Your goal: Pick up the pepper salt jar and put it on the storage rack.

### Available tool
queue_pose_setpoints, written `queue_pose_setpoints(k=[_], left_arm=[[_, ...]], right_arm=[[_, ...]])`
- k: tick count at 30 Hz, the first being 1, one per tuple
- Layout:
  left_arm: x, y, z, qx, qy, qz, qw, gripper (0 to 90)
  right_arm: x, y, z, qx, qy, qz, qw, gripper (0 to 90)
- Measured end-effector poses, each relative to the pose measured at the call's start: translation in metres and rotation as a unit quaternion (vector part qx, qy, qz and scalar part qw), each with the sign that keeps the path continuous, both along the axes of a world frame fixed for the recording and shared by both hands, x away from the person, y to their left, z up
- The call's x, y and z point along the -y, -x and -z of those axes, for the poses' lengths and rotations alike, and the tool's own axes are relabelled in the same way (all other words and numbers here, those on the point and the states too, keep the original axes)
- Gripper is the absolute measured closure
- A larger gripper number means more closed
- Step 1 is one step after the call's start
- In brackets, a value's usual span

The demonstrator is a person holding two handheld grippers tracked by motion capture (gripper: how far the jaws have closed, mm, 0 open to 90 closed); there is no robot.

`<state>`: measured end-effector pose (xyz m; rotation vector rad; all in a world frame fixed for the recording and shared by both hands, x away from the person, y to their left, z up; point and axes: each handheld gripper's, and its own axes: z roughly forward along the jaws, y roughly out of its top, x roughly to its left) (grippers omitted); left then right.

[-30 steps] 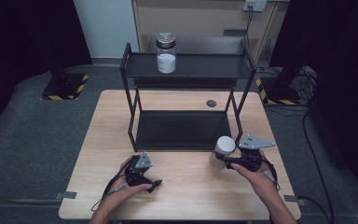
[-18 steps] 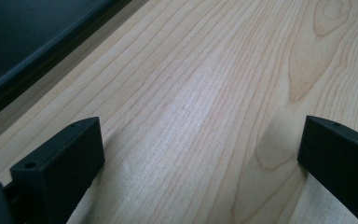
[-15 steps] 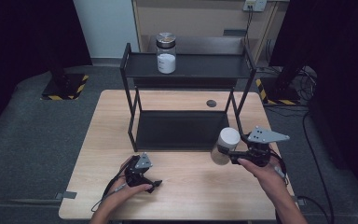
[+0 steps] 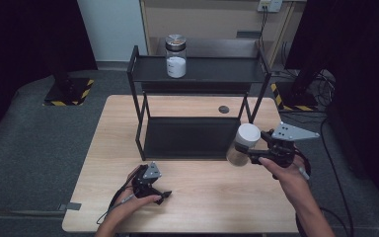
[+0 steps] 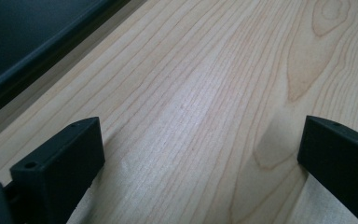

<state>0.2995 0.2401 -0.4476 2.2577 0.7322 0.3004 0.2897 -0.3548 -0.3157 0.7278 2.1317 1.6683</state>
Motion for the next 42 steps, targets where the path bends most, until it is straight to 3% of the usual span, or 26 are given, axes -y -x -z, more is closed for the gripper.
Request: queue_pose_setpoints(k=[29,42], left_arm=[[0.0,0.001,0.0,0.0,-0.001,0.002,1.0,0.0],[0.0,0.001,0.0,0.0,0.0,0.003,1.0,0.0]], right_arm=[[-0.014,-0.025,-0.078,0.035,-0.005,-0.009,0.9993,35.8],[-0.025,-0.04,-0.105,0.045,-0.011,-0.014,0.9988,35.8]])
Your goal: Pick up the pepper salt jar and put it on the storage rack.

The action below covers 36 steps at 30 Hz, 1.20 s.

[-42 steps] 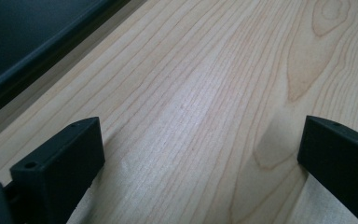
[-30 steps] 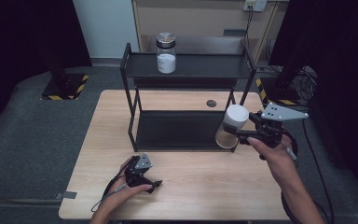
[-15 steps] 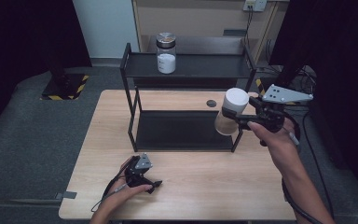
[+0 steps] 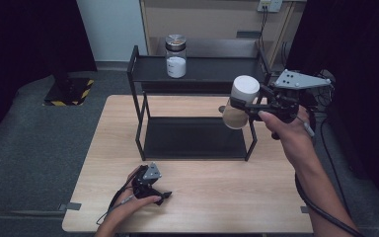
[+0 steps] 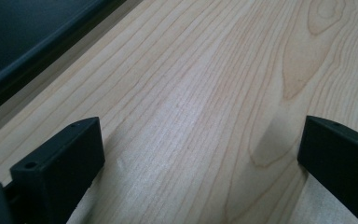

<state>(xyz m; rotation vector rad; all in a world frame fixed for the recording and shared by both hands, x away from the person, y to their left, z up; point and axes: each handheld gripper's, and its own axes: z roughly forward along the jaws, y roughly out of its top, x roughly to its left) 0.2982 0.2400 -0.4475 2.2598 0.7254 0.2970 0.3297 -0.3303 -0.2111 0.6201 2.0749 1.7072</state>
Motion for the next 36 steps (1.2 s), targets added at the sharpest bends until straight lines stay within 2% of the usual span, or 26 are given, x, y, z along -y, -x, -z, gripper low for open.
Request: queue_pose_setpoints(k=[12,36], left_arm=[[0.0,0.0,0.0,0.0,0.0,0.0,1.0,0.0],[0.0,0.0,0.0,0.0,0.0,0.0,1.0,0.0]], right_arm=[[-0.004,-0.014,-0.019,0.004,-0.004,0.001,1.0,35.8],[-0.012,-0.038,-0.038,0.012,-0.012,0.001,0.9999,35.8]])
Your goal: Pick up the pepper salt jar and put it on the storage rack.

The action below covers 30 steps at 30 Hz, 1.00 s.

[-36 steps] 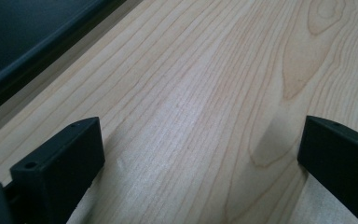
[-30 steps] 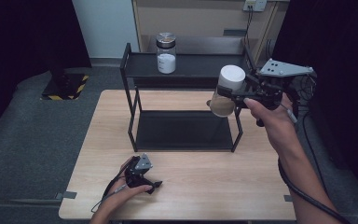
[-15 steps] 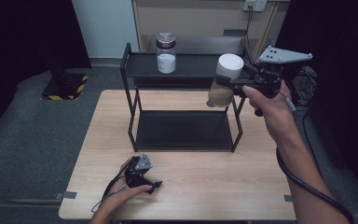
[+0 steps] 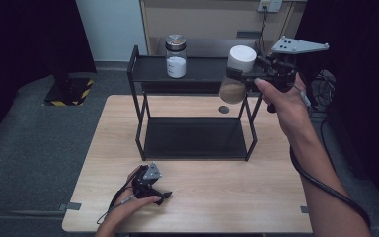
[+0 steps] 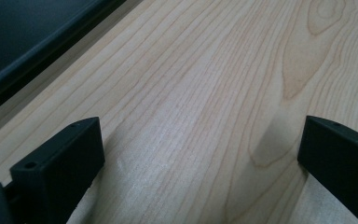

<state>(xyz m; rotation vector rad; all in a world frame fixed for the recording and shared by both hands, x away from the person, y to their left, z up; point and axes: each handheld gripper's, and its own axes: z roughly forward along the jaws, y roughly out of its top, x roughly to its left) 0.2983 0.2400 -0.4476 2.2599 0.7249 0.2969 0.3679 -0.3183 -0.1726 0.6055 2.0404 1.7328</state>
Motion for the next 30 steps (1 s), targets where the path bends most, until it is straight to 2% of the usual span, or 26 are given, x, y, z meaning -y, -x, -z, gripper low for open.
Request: queue_pose_setpoints(k=[16,30], left_arm=[[0.0,0.0,0.0,0.0,0.0,0.0,1.0,0.0],[0.0,0.0,0.0,0.0,0.0,0.0,1.0,0.0]], right_arm=[[-0.003,-0.014,-0.009,0.005,-0.004,0.007,1.0,35.8],[-0.008,-0.028,-0.01,0.005,-0.009,0.014,0.9998,35.8]])
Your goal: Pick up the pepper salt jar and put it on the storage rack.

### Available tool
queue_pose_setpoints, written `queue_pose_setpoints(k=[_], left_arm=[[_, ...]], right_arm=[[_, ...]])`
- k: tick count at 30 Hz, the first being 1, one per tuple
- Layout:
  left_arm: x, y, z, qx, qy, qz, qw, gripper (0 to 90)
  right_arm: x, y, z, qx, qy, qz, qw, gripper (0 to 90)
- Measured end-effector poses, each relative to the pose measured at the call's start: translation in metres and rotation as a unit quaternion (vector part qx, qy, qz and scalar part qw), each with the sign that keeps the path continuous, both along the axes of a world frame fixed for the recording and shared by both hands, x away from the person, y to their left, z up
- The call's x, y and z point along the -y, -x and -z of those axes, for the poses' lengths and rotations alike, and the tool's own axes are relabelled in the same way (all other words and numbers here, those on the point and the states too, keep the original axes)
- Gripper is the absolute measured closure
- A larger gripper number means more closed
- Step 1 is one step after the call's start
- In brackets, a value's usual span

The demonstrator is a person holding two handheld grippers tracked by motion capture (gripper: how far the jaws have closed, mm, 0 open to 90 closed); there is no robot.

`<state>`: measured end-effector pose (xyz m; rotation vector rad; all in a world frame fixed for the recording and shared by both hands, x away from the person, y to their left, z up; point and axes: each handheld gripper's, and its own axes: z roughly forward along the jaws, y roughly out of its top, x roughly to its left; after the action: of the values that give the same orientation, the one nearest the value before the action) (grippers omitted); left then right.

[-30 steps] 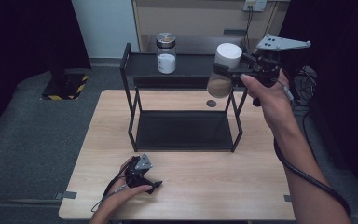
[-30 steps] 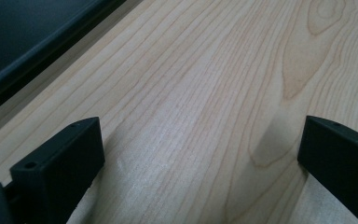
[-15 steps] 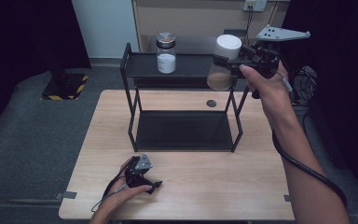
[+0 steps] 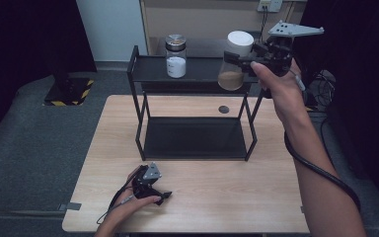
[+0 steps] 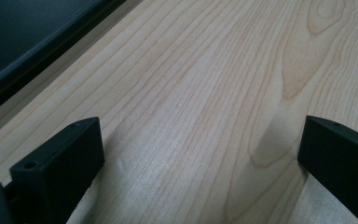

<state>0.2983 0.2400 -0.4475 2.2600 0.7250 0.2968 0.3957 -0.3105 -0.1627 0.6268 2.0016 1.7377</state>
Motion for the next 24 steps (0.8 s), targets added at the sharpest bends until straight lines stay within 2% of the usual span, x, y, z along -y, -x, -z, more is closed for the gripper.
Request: queue_pose_setpoints(k=[24], left_arm=[[0.0,0.0,0.0,0.0,0.0,0.0,1.0,0.0]], right_arm=[[-0.017,-0.022,0.003,0.003,0.0,0.006,1.0,35.8]])
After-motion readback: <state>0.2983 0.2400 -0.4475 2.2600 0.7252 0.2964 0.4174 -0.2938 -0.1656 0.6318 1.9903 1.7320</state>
